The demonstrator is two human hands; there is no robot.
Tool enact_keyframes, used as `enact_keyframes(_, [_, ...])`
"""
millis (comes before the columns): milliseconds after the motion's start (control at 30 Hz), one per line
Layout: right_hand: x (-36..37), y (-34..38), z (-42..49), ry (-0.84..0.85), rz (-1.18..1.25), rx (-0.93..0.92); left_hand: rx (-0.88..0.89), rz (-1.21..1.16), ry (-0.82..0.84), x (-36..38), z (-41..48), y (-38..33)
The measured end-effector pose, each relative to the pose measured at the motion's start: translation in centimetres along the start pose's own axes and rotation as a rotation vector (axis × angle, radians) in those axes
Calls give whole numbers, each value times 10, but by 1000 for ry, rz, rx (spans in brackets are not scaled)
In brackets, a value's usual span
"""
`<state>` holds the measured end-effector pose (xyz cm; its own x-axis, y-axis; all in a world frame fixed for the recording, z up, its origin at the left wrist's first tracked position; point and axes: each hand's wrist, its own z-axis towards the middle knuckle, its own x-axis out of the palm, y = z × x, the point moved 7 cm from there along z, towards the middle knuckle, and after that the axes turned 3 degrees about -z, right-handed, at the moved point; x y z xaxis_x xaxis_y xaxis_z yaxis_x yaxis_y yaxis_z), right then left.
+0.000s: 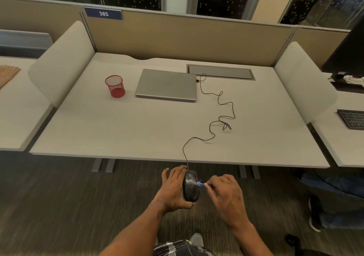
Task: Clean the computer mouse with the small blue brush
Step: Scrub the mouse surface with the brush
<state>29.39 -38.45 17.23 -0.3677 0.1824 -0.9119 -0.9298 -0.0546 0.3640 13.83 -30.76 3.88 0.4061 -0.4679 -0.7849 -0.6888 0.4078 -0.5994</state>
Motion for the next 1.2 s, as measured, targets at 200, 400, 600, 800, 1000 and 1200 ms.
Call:
enact_keyframes(200, [25, -14, -12, 70, 217, 154, 4, 18, 40, 5, 2, -4])
enact_keyframes(400, [15, -20, -18, -90, 154, 206, 15, 20, 74, 7, 2, -6])
enact_keyframes(600, [29, -18, -18, -32, 185, 206, 22, 55, 94, 9, 1, -7])
enact_keyframes(800, [16, -44, -19, -123, 323, 382, 39, 63, 93, 9, 0, -11])
enact_keyframes(1000, [25, -51, -34, -55, 367, 404, 33, 61, 91, 8, -1, -9])
enact_keyframes(1200, [29, -47, -43, -33, 411, 390, 37, 56, 96, 9, -1, -11])
